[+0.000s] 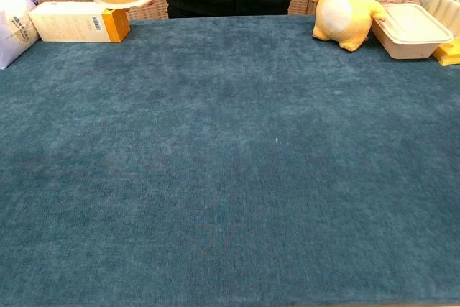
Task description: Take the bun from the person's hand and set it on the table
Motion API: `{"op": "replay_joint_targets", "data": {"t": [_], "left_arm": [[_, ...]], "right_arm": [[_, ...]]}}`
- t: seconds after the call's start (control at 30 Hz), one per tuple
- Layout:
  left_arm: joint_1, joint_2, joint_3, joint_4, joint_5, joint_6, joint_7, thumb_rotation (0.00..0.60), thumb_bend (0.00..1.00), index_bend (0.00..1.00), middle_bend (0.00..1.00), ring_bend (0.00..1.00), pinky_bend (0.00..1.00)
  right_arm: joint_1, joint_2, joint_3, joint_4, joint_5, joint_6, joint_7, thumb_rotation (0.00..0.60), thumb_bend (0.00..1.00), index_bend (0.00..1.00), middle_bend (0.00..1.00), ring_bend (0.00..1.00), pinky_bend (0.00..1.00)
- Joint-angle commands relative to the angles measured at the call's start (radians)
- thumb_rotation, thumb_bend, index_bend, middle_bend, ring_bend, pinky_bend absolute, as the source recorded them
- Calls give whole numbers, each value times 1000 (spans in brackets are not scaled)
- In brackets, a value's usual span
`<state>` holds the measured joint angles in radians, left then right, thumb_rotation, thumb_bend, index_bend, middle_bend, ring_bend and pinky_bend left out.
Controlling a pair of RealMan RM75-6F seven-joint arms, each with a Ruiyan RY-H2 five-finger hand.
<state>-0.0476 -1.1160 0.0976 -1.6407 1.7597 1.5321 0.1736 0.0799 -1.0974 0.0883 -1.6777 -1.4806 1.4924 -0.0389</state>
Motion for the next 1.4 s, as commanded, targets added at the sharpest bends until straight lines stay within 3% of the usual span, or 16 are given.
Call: {"op": "replay_joint_targets", "data": {"t": [0.03,0.2,0.33,0.47,0.53,0.67,0.8,1.03,1.3,1.4], "left_arm": [[-4,2,1,-8,4,-4,-6,600,49,0,0,0,0],[-64,56,-15,-107,62,-28,-48,600,55,0,0,0,0],[-167,158,-83,-303,51,-119,-34,600,60,0,0,0,0],[-289,259,-161,-491,-67,-284,-43,600,78,0,0,0,0],[-366,286,-243,-562,-172,-347,-8,600,85,0,0,0,0],[-488,301,-352,-644,-408,-442,93,600,90,0,0,0,0],[-614,269,-423,-648,-643,-490,206,600,108,0,0,0,0],[-808,163,-457,-581,-978,-488,383,600,113,0,0,0,40],[-955,39,-450,-492,-1165,-438,492,600,118,0,14,0,128],[-984,5,-444,-460,-1202,-397,522,600,133,0,66,13,169]], "right_arm": [[0,-1,-2,-2,-2,0,-4,600,128,45,36,0,0],[3,-6,-2,6,4,-9,-11,600,128,45,37,0,0],[3,-9,-5,3,-4,-6,-17,600,128,45,37,0,0],[3,-14,-6,3,-1,-10,-24,600,128,45,37,0,0],[0,-14,-8,11,2,-10,-17,600,128,45,37,0,0],[10,-13,-2,16,11,-24,-10,600,128,45,37,0,0],[12,-11,-1,17,15,-31,-5,600,128,45,37,0,0],[14,-9,3,19,23,-36,3,600,128,45,37,0,0],[19,-11,5,26,34,-47,6,600,128,45,37,0,0],[20,-11,6,29,36,-48,12,600,129,45,37,0,0]]}}
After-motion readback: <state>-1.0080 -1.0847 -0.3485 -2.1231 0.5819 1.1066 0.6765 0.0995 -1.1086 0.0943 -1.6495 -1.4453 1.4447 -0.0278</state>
